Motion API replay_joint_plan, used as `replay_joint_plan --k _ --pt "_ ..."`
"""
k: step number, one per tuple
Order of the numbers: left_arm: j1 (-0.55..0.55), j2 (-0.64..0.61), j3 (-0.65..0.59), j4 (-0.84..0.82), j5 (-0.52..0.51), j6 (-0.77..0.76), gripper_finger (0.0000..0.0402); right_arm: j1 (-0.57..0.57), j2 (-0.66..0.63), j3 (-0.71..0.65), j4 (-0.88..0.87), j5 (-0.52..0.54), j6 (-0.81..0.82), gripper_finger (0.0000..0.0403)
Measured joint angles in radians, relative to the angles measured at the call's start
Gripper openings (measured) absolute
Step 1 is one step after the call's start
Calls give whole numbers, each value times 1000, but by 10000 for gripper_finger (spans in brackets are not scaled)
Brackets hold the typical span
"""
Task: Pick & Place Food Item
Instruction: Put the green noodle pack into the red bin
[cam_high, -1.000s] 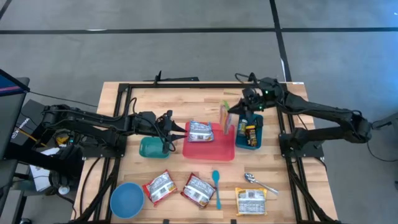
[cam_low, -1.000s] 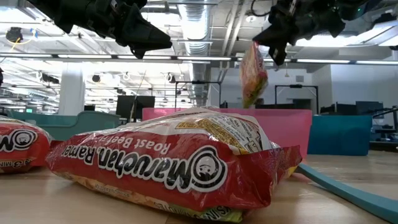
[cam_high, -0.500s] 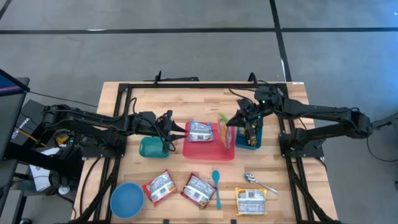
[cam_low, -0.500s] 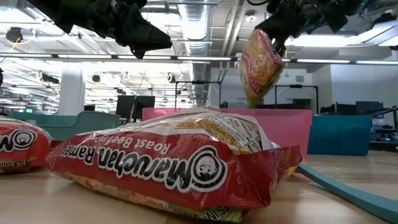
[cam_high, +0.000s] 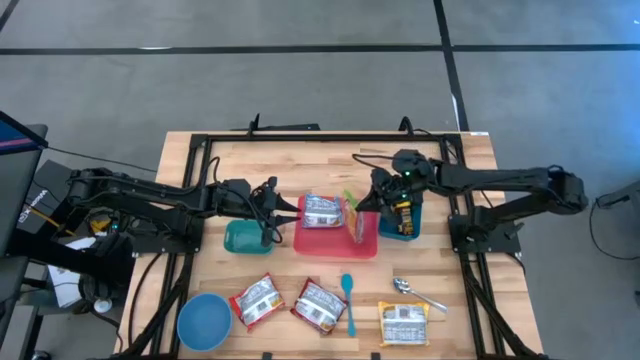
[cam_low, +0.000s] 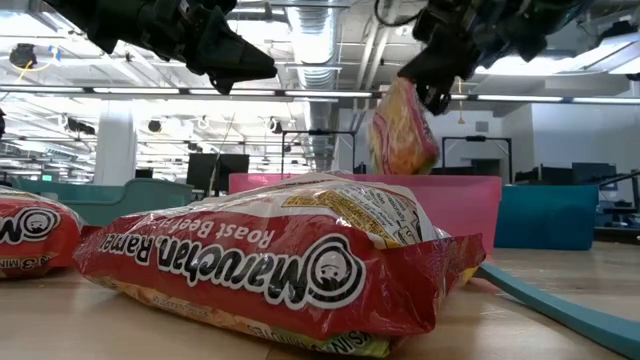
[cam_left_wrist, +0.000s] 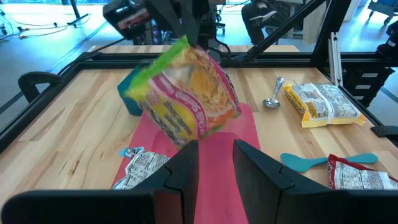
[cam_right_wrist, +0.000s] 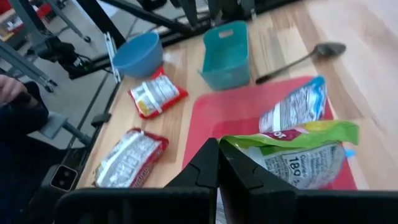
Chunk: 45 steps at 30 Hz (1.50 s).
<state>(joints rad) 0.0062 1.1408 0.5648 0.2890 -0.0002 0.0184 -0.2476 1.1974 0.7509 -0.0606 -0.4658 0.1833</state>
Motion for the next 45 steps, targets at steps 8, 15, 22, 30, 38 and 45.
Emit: replay_joint_plan --k 8,15,22,30,38,45 --pt "0 0 0 0 0 0 92 -6 53 1 35 -4 0 0" --pt "0 0 0 0 0 0 92 -28 49 1 -25 23 -3 0" --pt "0 0 0 0 0 0 92 -57 52 1 -144 109 -1 0" --pt "0 0 0 0 0 0 92 -64 52 1 -197 157 0 0" --pt "0 0 0 0 0 0 92 -64 52 1 -260 186 10 0" --pt "0 0 0 0 0 0 92 -82 52 1 -284 209 27 10"
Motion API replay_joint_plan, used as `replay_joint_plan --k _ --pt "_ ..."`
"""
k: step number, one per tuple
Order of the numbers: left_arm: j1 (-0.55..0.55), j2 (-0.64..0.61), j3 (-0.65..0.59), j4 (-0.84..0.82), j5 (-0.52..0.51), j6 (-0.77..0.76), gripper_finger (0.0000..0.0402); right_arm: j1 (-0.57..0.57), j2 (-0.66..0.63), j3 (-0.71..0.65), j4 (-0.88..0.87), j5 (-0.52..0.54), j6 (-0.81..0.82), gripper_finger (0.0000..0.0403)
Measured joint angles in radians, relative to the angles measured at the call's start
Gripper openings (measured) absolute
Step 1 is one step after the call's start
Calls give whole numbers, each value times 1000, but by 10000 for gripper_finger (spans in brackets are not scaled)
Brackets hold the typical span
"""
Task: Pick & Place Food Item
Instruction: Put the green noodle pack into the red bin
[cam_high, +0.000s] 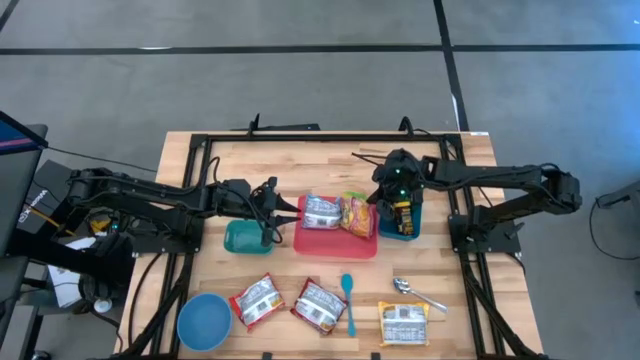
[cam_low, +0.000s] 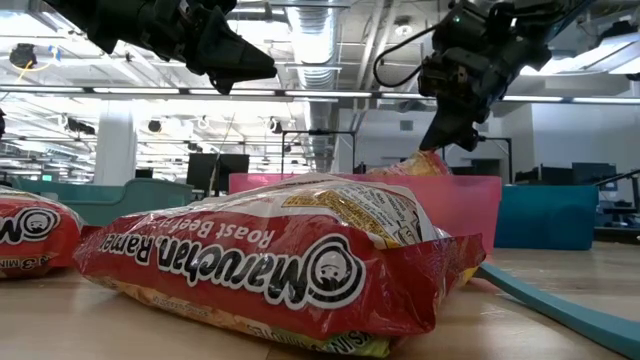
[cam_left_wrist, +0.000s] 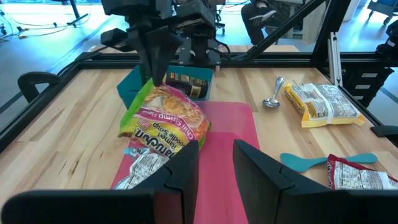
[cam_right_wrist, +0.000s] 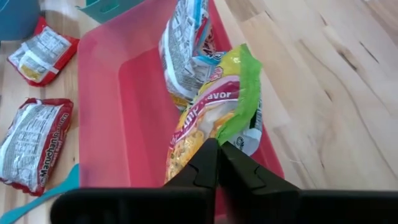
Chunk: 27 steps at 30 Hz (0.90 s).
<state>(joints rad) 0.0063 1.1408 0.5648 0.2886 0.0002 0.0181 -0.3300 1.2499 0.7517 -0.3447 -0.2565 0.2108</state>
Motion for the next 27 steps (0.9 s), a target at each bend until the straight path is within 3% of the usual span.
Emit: replay_joint_plan --k 27 --pt "0 0 0 0 0 0 92 -38 0 0 0 34 28 178"
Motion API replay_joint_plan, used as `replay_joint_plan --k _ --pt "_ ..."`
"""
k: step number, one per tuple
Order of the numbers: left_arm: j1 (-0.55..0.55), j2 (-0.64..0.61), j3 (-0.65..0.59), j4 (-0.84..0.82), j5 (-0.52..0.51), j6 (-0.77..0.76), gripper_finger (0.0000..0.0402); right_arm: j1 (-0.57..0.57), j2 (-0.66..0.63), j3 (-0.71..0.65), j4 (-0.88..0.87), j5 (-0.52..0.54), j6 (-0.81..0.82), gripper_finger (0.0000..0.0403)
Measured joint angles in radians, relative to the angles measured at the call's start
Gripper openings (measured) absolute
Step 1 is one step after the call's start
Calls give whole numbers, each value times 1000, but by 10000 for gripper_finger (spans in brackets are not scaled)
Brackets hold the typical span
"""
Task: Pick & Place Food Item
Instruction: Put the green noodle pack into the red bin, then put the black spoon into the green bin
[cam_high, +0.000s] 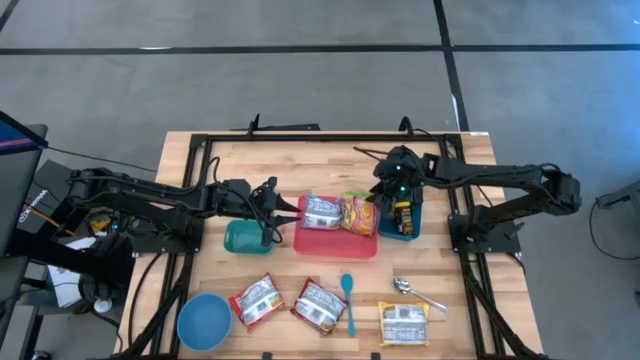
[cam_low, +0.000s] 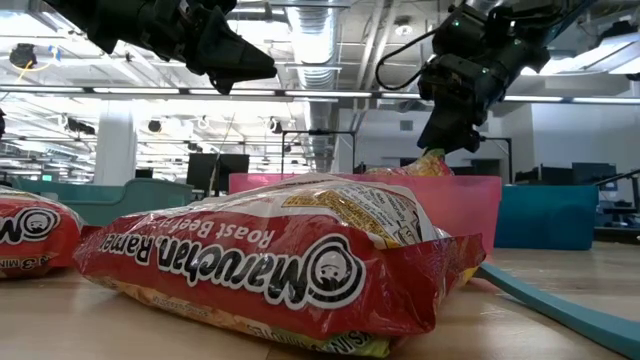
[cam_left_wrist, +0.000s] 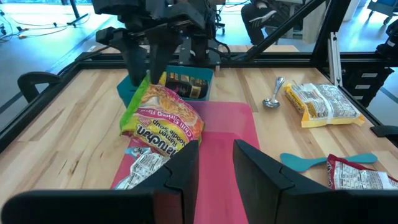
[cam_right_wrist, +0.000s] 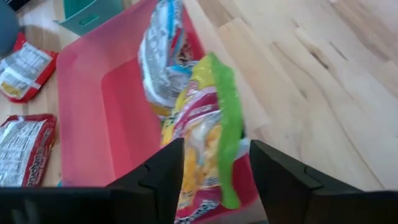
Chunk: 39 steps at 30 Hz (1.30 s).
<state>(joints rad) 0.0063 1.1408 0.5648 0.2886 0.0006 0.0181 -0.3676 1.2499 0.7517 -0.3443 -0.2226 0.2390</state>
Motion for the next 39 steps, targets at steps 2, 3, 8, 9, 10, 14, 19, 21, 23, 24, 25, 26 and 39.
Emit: replay_joint_plan --k 2,3,8,9,10,14,19,21,23,24,25,26,39 --pt "0 0 0 0 0 0 92 -18 -1 0 -5 -1 0 180" --pt "0 0 0 0 0 0 92 -27 -2 0 -13 -2 0 180" --pt "0 0 0 0 0 0 92 -60 -3 0 -30 -11 6 174" --pt "0 0 0 0 0 0 92 -64 -3 0 -30 -12 5 173" --pt "0 0 0 0 0 0 92 -67 -3 0 -29 -12 5 171" --pt "0 0 0 0 0 0 92 -66 -3 19 -48 -12 0 164" --pt "0 0 0 0 0 0 92 -55 -3 64 -74 -13 -3 156" --pt "0 0 0 0 0 0 92 -48 -3 82 -82 -13 -3 153" --pt "0 0 0 -1 0 -2 92 -40 -3 101 -112 -13 6 150" --pt "0 0 0 -2 0 -9 92 -36 -3 110 -129 -13 19 149" --pt "0 0 0 -2 1 -21 92 -32 -3 119 -145 -13 32 147" --pt "0 0 0 -3 1 -26 92 -28 -3 128 -164 -13 44 145" --pt "0 0 0 -94 93 -191 92 86 -56 162 -233 -11 62 118"
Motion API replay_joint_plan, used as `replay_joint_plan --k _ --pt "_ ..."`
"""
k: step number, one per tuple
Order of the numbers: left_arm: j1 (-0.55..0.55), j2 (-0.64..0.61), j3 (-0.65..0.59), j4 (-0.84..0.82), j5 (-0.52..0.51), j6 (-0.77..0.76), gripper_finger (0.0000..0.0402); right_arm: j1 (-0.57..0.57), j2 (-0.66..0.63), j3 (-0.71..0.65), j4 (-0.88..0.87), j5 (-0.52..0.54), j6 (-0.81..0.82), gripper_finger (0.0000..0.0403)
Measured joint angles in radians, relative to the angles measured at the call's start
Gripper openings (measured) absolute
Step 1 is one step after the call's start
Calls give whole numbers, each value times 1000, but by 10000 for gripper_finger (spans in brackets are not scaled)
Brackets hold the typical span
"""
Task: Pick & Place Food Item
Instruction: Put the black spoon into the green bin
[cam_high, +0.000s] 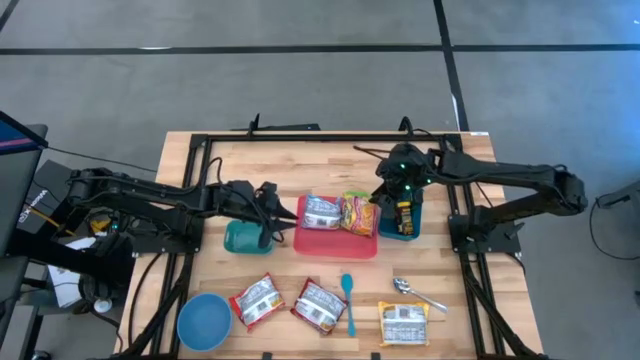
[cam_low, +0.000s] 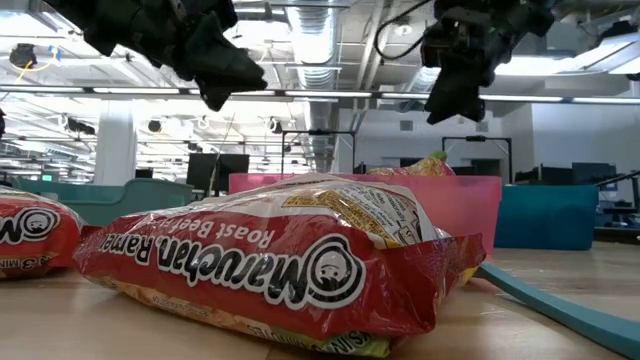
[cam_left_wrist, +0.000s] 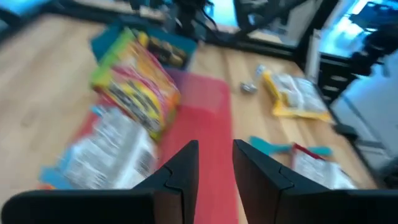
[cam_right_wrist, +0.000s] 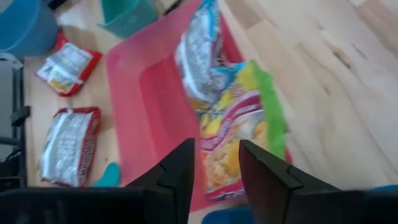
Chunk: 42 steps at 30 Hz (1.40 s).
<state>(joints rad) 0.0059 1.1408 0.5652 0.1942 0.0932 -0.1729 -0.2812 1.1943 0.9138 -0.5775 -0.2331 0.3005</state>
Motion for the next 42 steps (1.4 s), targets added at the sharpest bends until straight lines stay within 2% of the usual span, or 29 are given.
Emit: replay_joint_plan --k 5,12,26,30,35,42 --pt "0 0 0 -57 121 -91 92 94 -45 0 2 85 16 116" --pt "-10 0 0 -117 313 -174 92 234 -64 0 11 273 52 116" --pt "-237 0 0 -127 329 -234 92 445 -42 -1 103 604 49 116" --pt "-282 0 0 -157 279 -279 92 484 -42 -1 107 668 56 116" --pt "-293 0 0 -273 82 -308 92 505 -42 -1 112 685 66 116" --pt "-225 -14 0 -340 -183 -306 92 503 -42 -1 118 688 67 116"
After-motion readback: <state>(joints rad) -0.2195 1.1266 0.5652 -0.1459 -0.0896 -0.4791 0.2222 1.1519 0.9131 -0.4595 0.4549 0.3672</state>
